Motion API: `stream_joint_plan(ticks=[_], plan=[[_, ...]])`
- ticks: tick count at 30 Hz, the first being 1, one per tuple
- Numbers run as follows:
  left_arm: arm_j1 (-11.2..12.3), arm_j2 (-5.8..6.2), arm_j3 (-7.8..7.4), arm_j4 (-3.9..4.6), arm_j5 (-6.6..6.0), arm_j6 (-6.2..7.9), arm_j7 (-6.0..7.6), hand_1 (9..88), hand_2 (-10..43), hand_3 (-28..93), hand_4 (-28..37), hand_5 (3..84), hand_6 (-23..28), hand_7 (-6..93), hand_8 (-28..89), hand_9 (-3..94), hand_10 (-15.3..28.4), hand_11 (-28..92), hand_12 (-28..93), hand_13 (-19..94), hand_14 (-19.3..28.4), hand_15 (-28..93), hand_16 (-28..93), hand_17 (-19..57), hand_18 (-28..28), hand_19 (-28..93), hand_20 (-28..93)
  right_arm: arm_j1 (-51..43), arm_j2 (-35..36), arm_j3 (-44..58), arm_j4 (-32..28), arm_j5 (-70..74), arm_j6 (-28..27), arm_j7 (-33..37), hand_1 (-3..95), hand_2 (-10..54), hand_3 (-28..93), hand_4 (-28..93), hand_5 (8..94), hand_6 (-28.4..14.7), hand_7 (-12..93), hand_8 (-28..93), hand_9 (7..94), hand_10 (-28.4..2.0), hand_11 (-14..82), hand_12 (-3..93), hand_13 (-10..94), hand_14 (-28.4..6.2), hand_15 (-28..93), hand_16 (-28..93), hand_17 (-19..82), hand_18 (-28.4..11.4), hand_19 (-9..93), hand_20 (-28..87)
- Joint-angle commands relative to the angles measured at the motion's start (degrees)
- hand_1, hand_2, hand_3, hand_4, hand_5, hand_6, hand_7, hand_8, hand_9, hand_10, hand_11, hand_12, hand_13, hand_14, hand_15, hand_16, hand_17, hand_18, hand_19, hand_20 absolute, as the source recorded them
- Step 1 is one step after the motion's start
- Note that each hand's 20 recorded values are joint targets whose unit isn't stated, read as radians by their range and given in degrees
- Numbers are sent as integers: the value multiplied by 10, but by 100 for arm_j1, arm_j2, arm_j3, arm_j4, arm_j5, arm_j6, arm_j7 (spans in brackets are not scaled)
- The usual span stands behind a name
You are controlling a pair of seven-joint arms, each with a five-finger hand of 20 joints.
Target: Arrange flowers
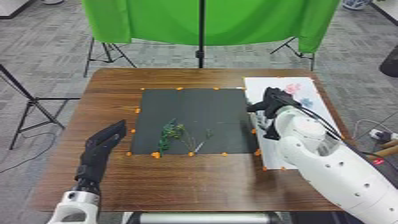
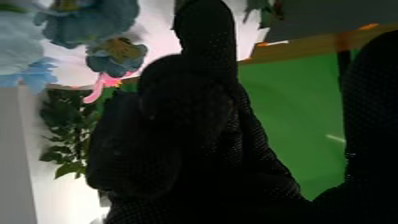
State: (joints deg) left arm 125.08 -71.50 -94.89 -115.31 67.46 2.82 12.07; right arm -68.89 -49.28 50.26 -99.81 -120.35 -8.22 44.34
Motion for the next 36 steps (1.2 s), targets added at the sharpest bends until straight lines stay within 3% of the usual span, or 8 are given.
stream_joint_plan(ticks=[1, 11, 16, 24, 26, 27, 29, 36], plan=[[101, -92, 34, 24, 20, 28, -87, 319, -95, 638, -172, 460, 33, 97, -54, 404, 114, 110, 131, 297, 146, 113, 48, 5, 128, 23, 183, -66, 13, -49, 174, -240, -76, 164, 281, -95, 532, -161, 605, -109, 55, -56, 848, -147, 396, 266, 918, -46, 539, 319, 668, -88, 932, 458], [76, -67, 35, 39, 22, -16, -111, 320, -95, 637, -172, 460, 32, 98, -54, 405, 114, 110, 131, 297, 146, 112, 48, 5, 128, 24, 183, -216, -1, -127, 187, -556, -29, 208, 279, -95, 533, -164, 640, -109, 67, -55, 857, -148, 395, 261, 931, -47, 529, 315, 681, -79, 932, 429], [0, -42, 62, 72, 27, -80, -145, 320, -95, 637, -173, 459, 32, 98, -54, 404, 114, 109, 131, 297, 147, 112, 48, 5, 128, 24, 183, -211, -24, -385, 285, -663, -47, 117, 282, -95, 534, -162, 705, -92, 89, -56, 870, -145, 392, 256, 937, -49, 531, 310, 694, -75, 932, 413], [-107, -3, 74, 107, 37, -116, -167, 319, -95, 636, -173, 459, 32, 97, -54, 403, 114, 108, 131, 296, 147, 112, 48, 5, 128, 23, 182, -145, -81, -949, 539, -1045, 412, -78, 412, -95, 548, -143, 794, -48, 195, -52, 894, -128, 417, 256, 937, -37, 586, 283, 714, -82, 932, 475], [-122, -4, 83, 113, 36, -132, -178, 320, -95, 637, -172, 459, 32, 97, -54, 402, 113, 108, 131, 296, 147, 112, 48, 5, 128, 23, 182, -148, -103, -1004, 600, -1067, 502, -88, 453, -95, 547, -132, 807, -42, 212, 62, 902, -126, 418, 256, 937, -35, 605, 269, 719, -83, 932, 500], [-110, -4, 84, 109, 45, -136, -175, 320, -95, 636, -172, 459, 32, 97, -54, 402, 113, 108, 131, 296, 147, 112, 48, 5, 128, 23, 182, -134, -111, -1031, 627, -991, 551, -75, 516, -95, 477, -86, 816, -40, 215, 153, 904, -126, 418, 256, 937, -33, 616, 259, 723, -85, 932, 512], [-90, -15, 85, 101, 44, -134, -169, 320, -95, 636, -172, 459, 32, 97, -54, 402, 114, 108, 131, 295, 147, 111, 48, 5, 128, 23, 182, -151, -117, -1004, 649, -919, 588, -75, 566, -95, 474, -54, 835, -35, 237, 209, 923, -123, 420, 257, 937, -32, 631, 253, 731, -87, 932, 526], [-83, -6, 71, 99, 32, -148, -193, 320, -95, 636, -172, 458, 33, 95, -54, 399, 114, 105, 132, 294, 148, 111, 49, 5, 128, 24, 182, -244, -85, -708, 591, -275, 834, -44, 547, -95, 572, -42, 838, -20, 291, 255, 937, -114, 449, 254, 937, -35, 675, 243, 745, -96, 932, 575]])
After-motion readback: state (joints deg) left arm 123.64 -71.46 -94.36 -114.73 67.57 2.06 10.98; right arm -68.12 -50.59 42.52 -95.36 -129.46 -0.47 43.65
